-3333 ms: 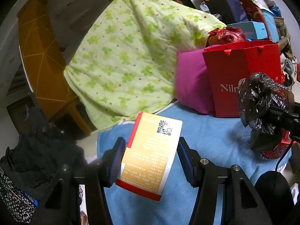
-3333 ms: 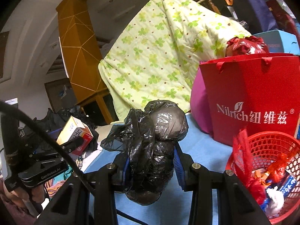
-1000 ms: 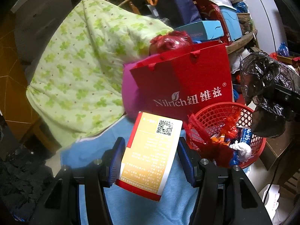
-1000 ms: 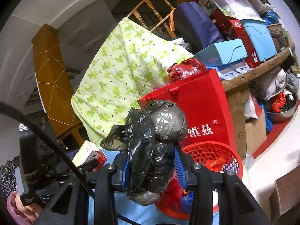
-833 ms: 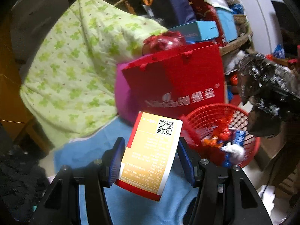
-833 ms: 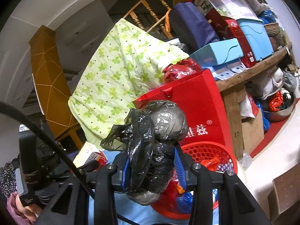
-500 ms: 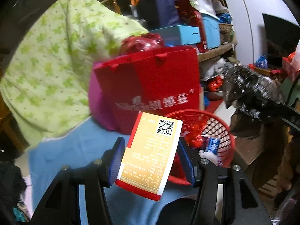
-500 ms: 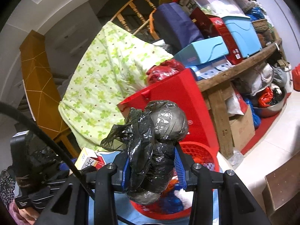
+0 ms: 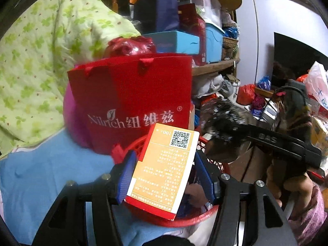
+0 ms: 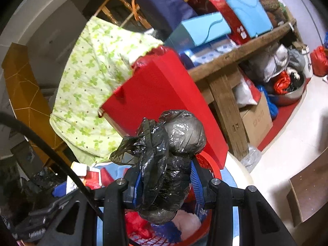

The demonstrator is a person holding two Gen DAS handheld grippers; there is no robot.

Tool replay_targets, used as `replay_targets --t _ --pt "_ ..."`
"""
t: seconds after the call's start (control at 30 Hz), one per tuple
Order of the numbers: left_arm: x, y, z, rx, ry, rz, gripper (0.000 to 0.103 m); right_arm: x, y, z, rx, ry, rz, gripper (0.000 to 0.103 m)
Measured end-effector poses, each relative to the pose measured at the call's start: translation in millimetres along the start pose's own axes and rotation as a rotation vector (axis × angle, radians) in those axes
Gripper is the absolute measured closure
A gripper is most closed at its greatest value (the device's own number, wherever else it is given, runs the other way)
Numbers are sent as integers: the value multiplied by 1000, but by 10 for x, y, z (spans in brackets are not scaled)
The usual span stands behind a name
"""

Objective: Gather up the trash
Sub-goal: 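Open both grippers to drop the box and black bag into the basket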

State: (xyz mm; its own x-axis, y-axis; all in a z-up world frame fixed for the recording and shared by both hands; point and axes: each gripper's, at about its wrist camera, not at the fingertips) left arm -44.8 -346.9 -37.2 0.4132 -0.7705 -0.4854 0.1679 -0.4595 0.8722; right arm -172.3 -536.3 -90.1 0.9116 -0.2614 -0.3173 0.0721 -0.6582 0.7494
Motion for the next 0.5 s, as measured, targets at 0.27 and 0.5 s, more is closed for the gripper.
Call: replay_targets --t 0.27,0.5 --pt "117 -168 -212 -66 65 7 22 406 -50 130 95 78 -102 30" --pt "-316 -237 -407 -50 229 51 12 34 -239 -103 29 81 -53 30"
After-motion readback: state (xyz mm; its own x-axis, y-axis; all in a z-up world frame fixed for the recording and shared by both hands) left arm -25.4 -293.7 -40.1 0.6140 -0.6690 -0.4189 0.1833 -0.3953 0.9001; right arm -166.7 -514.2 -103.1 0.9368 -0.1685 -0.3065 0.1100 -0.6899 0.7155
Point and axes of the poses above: each gripper's, at about its wrist camera, not at the fingertips, and x roughly the way its jaws point, z to its right, y to its top, and after that the axes turned 3 degrees about z, right-handed
